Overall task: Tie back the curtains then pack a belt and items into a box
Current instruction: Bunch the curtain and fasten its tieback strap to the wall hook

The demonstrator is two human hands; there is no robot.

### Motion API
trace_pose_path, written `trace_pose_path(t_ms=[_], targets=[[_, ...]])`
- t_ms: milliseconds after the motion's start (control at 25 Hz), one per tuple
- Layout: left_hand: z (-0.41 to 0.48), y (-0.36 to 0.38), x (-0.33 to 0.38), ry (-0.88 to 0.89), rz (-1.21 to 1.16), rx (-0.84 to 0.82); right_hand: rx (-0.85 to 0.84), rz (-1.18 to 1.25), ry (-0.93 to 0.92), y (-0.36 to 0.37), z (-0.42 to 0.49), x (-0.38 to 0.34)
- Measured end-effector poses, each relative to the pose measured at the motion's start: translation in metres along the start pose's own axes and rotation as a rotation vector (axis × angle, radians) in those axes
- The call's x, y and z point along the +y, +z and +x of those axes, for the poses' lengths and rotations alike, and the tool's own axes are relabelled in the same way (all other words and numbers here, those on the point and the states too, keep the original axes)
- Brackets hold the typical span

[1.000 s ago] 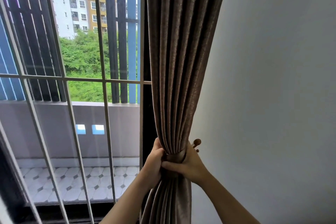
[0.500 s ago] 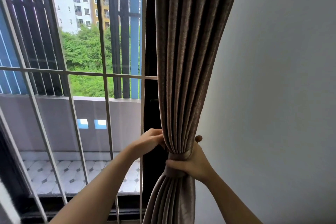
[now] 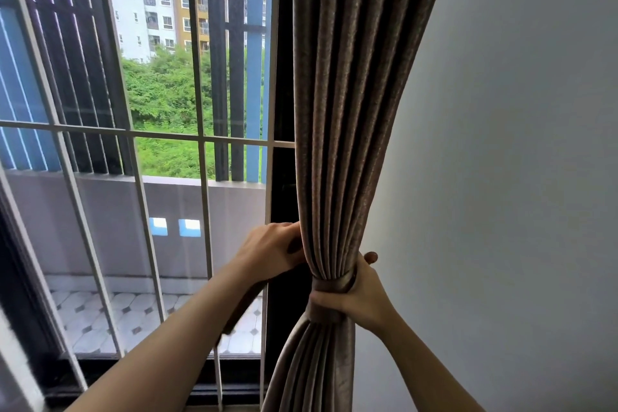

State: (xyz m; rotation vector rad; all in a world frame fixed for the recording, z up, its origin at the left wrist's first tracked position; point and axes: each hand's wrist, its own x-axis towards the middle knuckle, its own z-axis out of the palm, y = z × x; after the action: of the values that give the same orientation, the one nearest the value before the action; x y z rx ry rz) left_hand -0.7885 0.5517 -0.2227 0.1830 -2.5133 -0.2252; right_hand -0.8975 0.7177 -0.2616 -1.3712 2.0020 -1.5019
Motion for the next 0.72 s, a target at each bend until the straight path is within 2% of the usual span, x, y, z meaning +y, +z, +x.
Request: trace_pose_path(t_ms=[160, 280, 440, 600, 720], targets=[[-0.007, 0.007, -0.004, -0.04, -0.005, -0.007, -0.038, -0.025, 0.014, -0.006, 0.003, 0.001], [-0.008, 0.023, 0.002, -0.146, 0.014, -0.078, -0.097, -0.039, 0.045, -0.007, 0.004, 0.002], [-0.003, 0.03, 0.01, -0.249, -0.216, 0.016, -0.166, -0.121, 0.072, -0.011, 0.002, 0.005], [0.002, 0.027, 0.005, -0.222, -0.225, -0.054, -0.223, -0.047, 0.084, -0.019, 0.004, 0.005], [-0.004, 0.026, 0.003, -0.182, -0.203, -0.056, -0.15, 0.051, 0.058, -0.012, 0.006, 0.006]])
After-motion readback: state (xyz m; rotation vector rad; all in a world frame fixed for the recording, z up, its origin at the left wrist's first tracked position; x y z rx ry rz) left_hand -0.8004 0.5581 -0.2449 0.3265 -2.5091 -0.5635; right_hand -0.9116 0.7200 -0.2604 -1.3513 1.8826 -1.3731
